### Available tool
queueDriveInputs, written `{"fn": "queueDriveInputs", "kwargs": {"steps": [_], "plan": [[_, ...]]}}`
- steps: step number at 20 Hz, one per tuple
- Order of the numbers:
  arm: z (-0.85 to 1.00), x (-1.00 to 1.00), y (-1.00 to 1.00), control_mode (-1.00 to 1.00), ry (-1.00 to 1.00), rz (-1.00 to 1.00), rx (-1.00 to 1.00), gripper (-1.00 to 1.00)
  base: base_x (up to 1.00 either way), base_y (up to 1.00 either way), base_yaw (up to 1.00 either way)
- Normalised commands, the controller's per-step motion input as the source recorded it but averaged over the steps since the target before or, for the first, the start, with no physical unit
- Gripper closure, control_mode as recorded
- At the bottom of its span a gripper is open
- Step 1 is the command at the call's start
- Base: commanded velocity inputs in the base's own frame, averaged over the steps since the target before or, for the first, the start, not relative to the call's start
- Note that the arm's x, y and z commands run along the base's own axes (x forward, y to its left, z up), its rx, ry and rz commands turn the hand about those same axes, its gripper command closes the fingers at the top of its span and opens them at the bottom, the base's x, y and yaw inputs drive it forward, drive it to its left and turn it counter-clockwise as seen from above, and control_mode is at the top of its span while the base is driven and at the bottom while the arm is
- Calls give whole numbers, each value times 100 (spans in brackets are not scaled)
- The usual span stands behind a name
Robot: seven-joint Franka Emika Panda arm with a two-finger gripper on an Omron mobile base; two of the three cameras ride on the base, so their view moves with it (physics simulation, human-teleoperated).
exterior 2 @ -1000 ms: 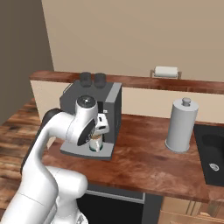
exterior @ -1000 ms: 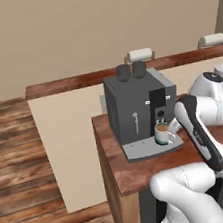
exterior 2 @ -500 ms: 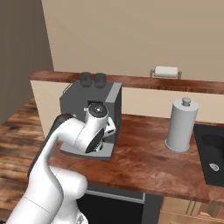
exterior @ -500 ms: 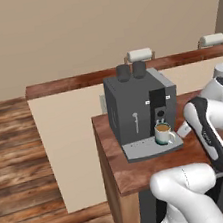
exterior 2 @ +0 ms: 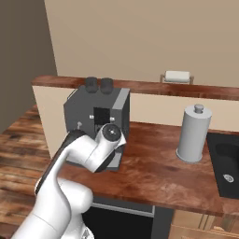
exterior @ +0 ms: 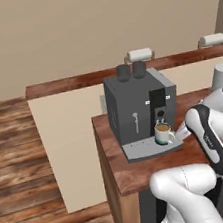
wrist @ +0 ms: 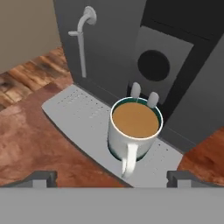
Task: Pick up the brewed coffee from the coffee machine and place it next to the breakfast plate on the dining counter.
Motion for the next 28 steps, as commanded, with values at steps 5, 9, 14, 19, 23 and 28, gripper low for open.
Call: {"fn": "queueDriveInputs", "kwargs": {"steps": [5, 9, 14, 19, 23, 28], "plan": [[-24, 32, -12, -100, -7, 2, 15, -100, 0, 0, 0], [-21, 26, -17, -100, -3, 4, 15, -100, 0, 0, 0], [-15, 20, -14, -100, -1, 5, 14, -100, 0, 0, 0], [-20, 14, 0, -100, -2, 9, 8, -100, 0, 0, 0], [-25, 23, 0, -100, 0, 10, 3, -100, 0, 0, 0], [-23, 23, 0, -100, 0, 9, 2, -100, 0, 0, 0]]}}
